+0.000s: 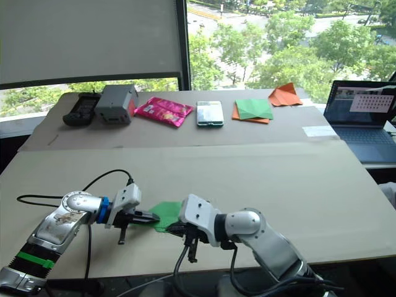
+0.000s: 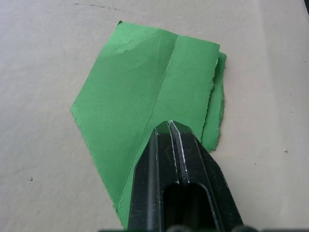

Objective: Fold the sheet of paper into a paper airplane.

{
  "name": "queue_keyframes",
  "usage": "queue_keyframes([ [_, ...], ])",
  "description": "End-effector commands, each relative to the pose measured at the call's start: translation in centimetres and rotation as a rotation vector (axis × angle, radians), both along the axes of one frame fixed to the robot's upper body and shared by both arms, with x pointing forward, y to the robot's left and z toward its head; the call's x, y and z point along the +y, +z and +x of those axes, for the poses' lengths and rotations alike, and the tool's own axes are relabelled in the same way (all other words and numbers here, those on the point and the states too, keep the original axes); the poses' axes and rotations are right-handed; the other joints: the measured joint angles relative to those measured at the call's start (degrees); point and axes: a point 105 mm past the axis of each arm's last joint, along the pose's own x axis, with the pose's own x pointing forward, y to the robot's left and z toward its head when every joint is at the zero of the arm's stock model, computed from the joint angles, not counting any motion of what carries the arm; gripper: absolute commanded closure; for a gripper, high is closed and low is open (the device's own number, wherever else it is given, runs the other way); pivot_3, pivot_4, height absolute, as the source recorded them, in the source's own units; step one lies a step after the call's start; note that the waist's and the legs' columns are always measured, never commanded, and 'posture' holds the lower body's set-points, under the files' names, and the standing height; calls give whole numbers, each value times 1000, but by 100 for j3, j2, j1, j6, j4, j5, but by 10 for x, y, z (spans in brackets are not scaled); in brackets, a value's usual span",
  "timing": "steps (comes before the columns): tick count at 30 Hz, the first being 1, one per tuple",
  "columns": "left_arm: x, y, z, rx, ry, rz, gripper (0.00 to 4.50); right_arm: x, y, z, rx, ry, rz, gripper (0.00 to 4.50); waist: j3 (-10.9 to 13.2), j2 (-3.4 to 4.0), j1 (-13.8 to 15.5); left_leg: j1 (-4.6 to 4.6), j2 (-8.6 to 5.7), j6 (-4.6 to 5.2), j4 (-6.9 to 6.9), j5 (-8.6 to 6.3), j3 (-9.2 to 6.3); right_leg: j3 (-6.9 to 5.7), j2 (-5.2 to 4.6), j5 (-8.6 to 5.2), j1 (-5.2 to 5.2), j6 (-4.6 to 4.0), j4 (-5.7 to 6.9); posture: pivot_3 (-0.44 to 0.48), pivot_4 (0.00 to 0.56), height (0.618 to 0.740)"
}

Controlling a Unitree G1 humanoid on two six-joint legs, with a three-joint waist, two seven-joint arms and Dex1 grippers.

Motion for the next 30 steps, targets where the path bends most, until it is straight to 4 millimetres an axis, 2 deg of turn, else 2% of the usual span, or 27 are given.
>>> queue_keyframes([
  [1,-5,2,-2,-19,-21,2,4500,-2,-5,24,-45,-130,-32,4485,0,1,-9,0,0,0,-1,0,0,0,0,0,-1,0,1,0,150,740],
  [4,-5,3,-2,-21,-19,0,4500,-2,-22,35,-8,-200,-47,4485,0,1,-1,1,0,0,-1,0,0,0,0,0,-2,0,1,0,150,740],
  [11,-3,5,-2,-28,-7,1,4500,2,-42,26,56,-183,-66,4485,1,2,-12,-3,0,3,-1,-1,1,0,0,0,-1,0,1,0,150,740],
  [17,0,7,-2,-33,16,-6,4500,-2,-66,25,91,-206,-146,4485,-2,1,-11,0,0,3,-1,-1,1,0,0,0,0,0,0,0,150,740],
  [22,9,15,-2,-15,75,-46,4500,-7,-74,26,105,-222,-173,4485,-4,4,-12,3,1,3,-3,-1,1,0,1,0,0,0,1,0,150,740],
  [30,23,-1,-11,1,152,-14,4500,-8,-73,28,103,-234,-171,4485,-17,5,-4,6,3,2,-5,-2,1,0,-1,-1,0,-2,0,0,150,740],
])
